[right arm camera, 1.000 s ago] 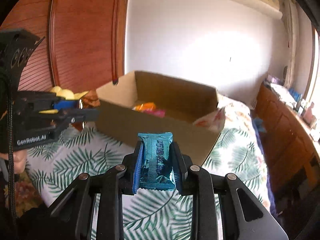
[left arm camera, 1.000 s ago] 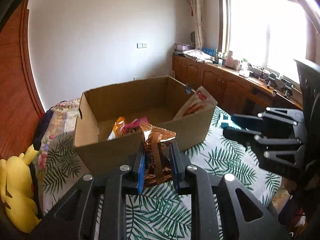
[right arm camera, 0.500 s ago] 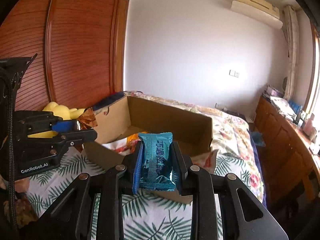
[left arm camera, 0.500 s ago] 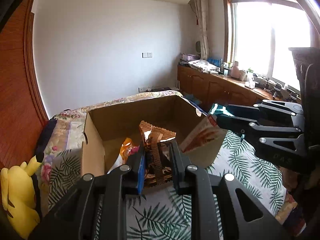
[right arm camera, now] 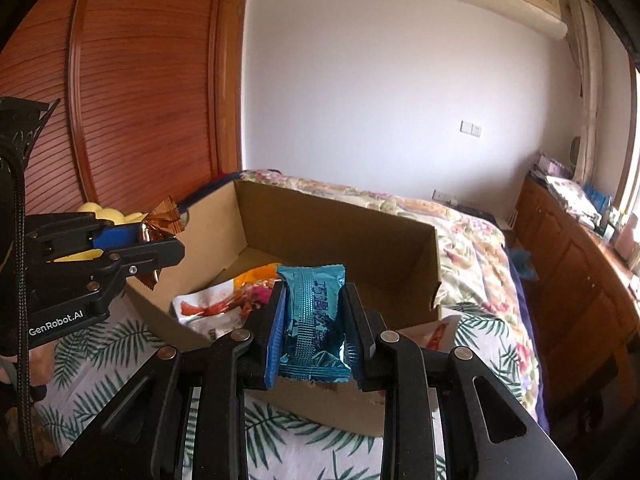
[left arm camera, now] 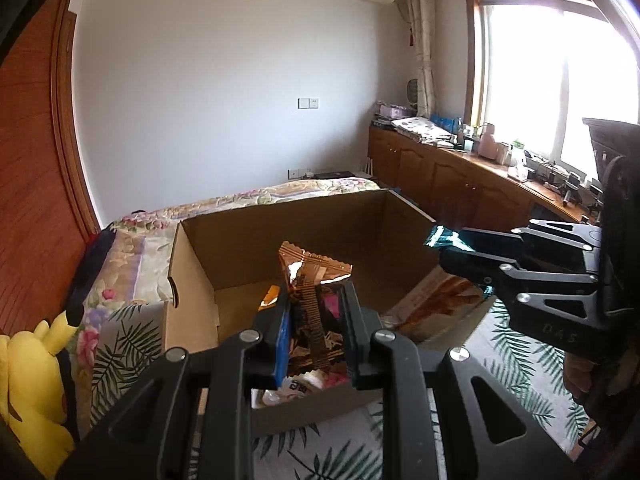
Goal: Organize snacks
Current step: 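Open both grippers to drop the blue bar and brown snack into the box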
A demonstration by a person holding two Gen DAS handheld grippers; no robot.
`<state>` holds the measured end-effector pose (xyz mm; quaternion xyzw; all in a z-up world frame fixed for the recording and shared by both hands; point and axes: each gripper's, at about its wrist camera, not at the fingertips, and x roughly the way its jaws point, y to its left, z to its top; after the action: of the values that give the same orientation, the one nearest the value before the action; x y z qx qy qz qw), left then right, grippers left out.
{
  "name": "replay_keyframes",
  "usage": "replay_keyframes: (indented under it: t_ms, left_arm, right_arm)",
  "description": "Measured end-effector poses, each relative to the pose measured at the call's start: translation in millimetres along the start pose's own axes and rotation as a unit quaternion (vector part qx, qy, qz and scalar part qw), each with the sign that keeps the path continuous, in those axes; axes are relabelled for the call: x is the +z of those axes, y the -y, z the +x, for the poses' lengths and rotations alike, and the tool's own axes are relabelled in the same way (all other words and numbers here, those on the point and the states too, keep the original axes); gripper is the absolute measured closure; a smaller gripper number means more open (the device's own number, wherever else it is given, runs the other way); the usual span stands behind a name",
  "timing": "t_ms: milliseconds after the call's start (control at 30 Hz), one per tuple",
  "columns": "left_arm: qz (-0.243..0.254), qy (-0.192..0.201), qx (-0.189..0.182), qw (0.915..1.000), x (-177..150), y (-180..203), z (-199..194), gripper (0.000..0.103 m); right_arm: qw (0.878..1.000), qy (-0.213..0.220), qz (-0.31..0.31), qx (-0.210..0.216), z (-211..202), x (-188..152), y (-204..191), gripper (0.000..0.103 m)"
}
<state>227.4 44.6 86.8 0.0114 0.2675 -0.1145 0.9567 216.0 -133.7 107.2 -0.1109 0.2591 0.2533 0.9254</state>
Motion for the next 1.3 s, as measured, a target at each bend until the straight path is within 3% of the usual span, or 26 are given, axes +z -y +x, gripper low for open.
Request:
replay_keyframes:
  t_ms: [233, 867, 1100, 1300]
  left_arm:
    - [-0.026, -0.012, 0.002, 0.9996, -5.9, -18.9, 26.2, 0.083]
    - [-0.021, -0.04, 0.002, 0.999, -15.3, -17.1, 57.2, 0.08]
    - [-0.025, -0.046, 0.003, 0.9987, -15.9, -16.3, 57.6, 0.065]
    - [-0.015, -0.045, 0.014, 0.9988, -14.8, -10.0, 49.0, 0.061]
  right_arm:
    - [1.0, -0.01, -0.005, -0.005, 20.4, -0.4, -0.8, 0.077]
    - [0.999, -0.044, 0.017, -0.006, 54.0, -10.2, 4.8, 0.077]
    - [0.999, -0.044, 0.025, -0.004, 52.7, -16.1, 5.6, 0.073]
    - [0.999, -0.041, 0.025, -0.004, 46.6, -14.9, 1.8, 0.073]
